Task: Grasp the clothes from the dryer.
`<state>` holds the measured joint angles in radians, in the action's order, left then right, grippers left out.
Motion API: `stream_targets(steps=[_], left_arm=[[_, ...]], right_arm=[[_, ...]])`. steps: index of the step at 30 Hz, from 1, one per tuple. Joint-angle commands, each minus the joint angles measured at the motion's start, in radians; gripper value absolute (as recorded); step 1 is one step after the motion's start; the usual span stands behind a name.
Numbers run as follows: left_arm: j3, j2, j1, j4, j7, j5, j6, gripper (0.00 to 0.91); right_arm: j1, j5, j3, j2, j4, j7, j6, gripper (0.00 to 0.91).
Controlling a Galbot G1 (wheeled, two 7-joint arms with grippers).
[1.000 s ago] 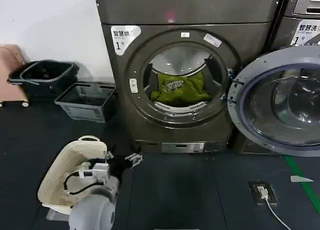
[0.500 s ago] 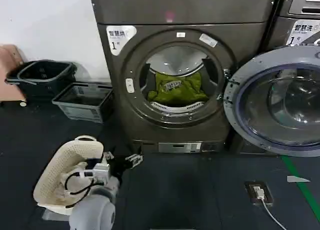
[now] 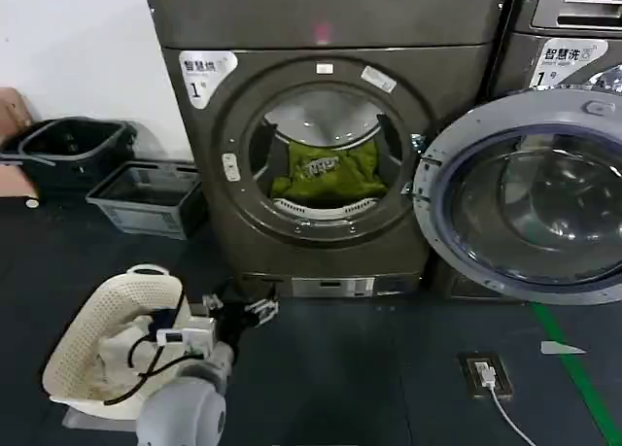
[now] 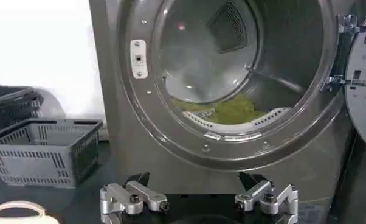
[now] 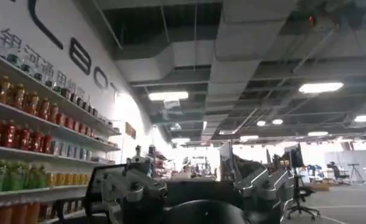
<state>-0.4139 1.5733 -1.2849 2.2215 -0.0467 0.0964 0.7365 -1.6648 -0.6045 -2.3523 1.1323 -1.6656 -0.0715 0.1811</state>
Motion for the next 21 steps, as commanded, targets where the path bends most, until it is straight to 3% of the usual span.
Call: stream_targets(steps=[1,21], left_arm=[[0.001,0.000,0.000,-0.001,0.000,0.003,0.049,0.907],[0.001,-0.004,0.001,-0.006,-0.001,0.001,0.049,0.907]], right_arm=[[-0.001,0.000,0.000,0.004,0.000,-0.003,-0.001,0.907],[-0.002,0.001,-0.003,0.012,0.004,-0.007,-0.005,0.907]])
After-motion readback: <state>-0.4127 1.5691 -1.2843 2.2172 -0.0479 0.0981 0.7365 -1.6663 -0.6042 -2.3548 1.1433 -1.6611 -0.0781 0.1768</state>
